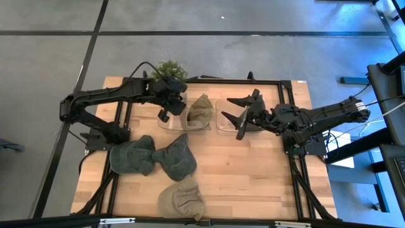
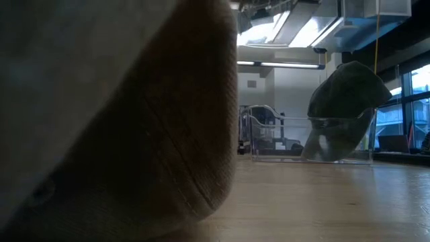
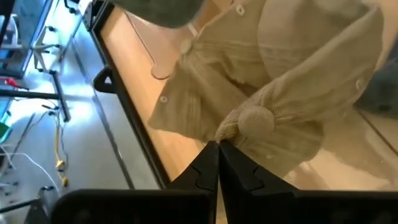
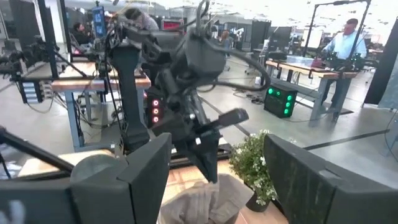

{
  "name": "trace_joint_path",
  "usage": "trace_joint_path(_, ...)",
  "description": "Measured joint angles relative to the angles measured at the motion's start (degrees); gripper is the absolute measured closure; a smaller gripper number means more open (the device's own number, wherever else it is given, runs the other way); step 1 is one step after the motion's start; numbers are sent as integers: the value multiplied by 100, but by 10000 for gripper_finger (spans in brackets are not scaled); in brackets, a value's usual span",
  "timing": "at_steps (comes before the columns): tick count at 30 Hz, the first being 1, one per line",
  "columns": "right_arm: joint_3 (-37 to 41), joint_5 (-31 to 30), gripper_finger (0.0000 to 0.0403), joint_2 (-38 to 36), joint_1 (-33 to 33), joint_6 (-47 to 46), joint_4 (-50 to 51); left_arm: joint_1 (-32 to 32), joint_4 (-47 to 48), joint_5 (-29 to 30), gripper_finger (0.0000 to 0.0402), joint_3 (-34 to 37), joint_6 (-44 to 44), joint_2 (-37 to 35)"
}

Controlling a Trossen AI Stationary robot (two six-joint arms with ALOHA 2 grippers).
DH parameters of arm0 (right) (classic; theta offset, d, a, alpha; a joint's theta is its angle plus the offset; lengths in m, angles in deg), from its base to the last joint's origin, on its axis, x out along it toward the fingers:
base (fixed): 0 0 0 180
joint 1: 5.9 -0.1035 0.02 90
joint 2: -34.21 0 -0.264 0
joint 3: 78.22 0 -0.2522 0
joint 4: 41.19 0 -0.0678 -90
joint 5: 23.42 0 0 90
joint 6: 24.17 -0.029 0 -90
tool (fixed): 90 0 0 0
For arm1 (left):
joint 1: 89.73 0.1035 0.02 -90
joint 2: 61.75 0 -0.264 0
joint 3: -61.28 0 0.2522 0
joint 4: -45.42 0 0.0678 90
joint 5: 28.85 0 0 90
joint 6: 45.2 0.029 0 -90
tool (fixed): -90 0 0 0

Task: Pick & Place hat
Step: Put the right brown cap into the left transparent bin

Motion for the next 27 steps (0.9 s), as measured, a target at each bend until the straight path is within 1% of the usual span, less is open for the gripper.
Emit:
trace_joint_path(4, 0, 9, 147, 35, 0, -11, 26, -2, -53, -140, 399, 0, 86, -17)
trace_joint_path(10, 0, 7, 147, 61, 0, -12, 38, 56, -378, 57, 395, 2, -223, -4)
trace_joint_path(14, 0, 7, 147, 61, 0, -9, 39, 114, -673, 57, 390, 2, -252, -4)
trace_joint_path(19, 0, 7, 147, 61, 0, -13, 44, 114, -702, -41, 383, 2, -275, -4)
trace_joint_path(24, 0, 7, 147, 61, 0, -13, 43, 114, -646, -158, 361, 2, -749, 57)
trace_joint_path(27, 0, 7, 147, 61, 0, -13, 45, 118, -526, -236, 339, 2, -805, 147)
